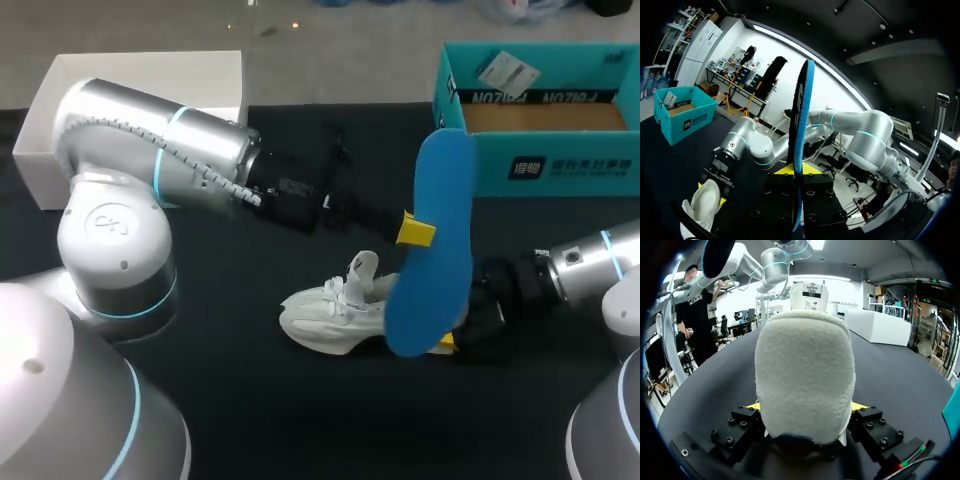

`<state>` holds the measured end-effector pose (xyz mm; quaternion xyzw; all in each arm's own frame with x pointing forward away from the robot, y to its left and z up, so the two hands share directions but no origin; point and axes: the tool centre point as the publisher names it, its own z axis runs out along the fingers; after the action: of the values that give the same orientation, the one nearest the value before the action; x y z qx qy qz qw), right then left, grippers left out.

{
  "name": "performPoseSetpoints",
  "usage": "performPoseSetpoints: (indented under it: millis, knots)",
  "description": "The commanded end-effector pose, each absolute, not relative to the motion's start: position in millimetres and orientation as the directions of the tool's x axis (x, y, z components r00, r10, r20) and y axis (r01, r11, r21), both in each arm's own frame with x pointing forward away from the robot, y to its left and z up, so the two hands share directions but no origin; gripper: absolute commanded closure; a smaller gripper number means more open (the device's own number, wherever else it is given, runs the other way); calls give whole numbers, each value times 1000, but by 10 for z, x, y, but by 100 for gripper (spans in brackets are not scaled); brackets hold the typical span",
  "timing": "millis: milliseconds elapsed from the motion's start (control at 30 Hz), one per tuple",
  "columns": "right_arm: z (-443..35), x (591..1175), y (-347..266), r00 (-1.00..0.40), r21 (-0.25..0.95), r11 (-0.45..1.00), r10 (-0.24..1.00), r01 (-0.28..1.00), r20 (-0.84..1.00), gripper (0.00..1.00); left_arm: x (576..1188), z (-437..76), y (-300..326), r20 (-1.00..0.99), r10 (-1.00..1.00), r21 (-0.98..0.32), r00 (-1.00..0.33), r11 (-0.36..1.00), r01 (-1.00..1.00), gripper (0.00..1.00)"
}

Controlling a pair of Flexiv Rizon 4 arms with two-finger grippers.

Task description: Take the shoe out of the shoebox, open the shoe tongue, remove and reinsert the insole, then place the shoe into the shoebox

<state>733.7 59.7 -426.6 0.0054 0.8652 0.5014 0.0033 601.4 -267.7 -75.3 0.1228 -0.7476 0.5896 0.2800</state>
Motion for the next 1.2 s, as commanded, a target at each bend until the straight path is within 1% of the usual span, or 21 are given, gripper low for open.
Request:
performPoseSetpoints:
  millis: [33,133,167,367,500,667,767,1200]
  knots:
    - [-4291,7333,617,-1000,865,501,14,7,-1,100,5930,-681,-2387,562,173,-820,-809,242,-519,100]
    - [-4291,7333,617,-1000,865,501,14,7,-1,100,5850,-601,-2379,566,188,-821,-802,219,-528,100]
    - [-4291,7333,617,-1000,865,501,14,7,-1,100,5809,-584,-2377,567,184,-819,-803,233,-525,100]
    - [-4291,7333,617,-1000,865,501,14,7,-1,100,5619,-441,-2367,566,232,-823,-792,221,-523,100]
    - [-4291,7333,617,-1000,865,501,14,7,-1,100,5533,-393,-2365,587,208,-808,-782,208,-551,100]
    - [-4291,7333,617,-1000,865,501,14,7,-1,100,5452,-398,-2348,595,199,-803,-778,197,-563,100]
    - [-4291,7333,617,-1000,865,501,14,7,-1,100,5439,-403,-2339,588,231,-809,-775,172,-562,100]
    - [-4291,7333,617,-1000,865,501,14,7,-1,100,5448,-452,-2302,598,246,-801,-763,171,-573,100]
